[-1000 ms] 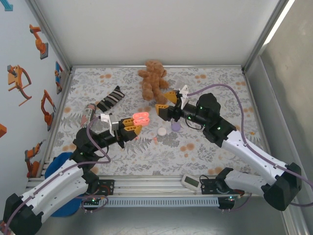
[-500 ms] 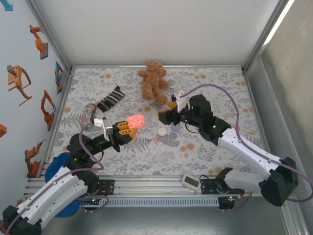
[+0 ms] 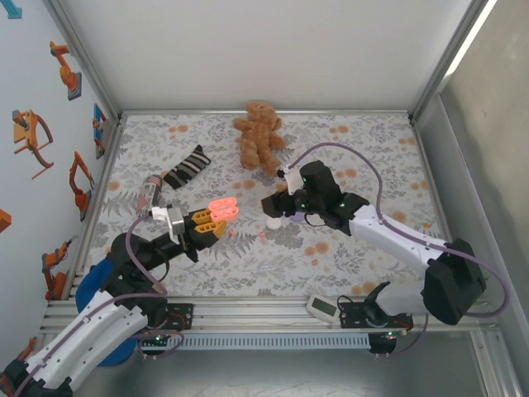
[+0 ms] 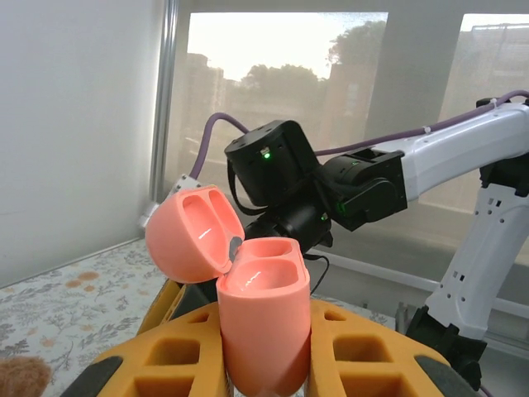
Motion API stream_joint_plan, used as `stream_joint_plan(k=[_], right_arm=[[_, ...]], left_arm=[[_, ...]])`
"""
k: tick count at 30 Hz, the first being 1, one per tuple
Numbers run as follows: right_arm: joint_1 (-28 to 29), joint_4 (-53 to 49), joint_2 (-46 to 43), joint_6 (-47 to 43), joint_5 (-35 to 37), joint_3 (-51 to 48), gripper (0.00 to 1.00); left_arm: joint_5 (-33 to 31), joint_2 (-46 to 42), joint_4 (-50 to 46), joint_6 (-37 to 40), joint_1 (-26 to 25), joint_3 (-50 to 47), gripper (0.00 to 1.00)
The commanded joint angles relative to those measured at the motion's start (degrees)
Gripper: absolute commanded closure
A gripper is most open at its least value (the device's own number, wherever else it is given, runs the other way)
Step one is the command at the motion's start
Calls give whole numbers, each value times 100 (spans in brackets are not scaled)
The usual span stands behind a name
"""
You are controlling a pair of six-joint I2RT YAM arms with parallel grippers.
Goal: Insert the wireless bluetooth earbuds into the charging case
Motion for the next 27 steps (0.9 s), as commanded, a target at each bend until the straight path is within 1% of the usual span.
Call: stream_joint_plan(k=[1,5,8,11,19,24,27], right_arm=[[29,-90,277,253,-316,296,40],[101,-113,749,375,-495,487,46],[161,-235,1175,524,-538,713,48],[242,-253,1582,563,-611,918,53],[517,-169,2561,563,-698,1451,61],[676,-321,3151,493,-813,1841,65],[760,-387,3446,467,-822,2040,66]], left_arm=[[-74,-130,-73,143,-26,-56,100],[-109,-205,-130,165,-29,-50,100],[-117,-226,-145,169,-26,-53,100],[-118,-242,-155,178,-26,-45,100],[-135,-259,-219,197,-26,-30,100],[-144,-286,-260,204,-24,-29,100],[-157,-314,-286,213,-32,-30,100]])
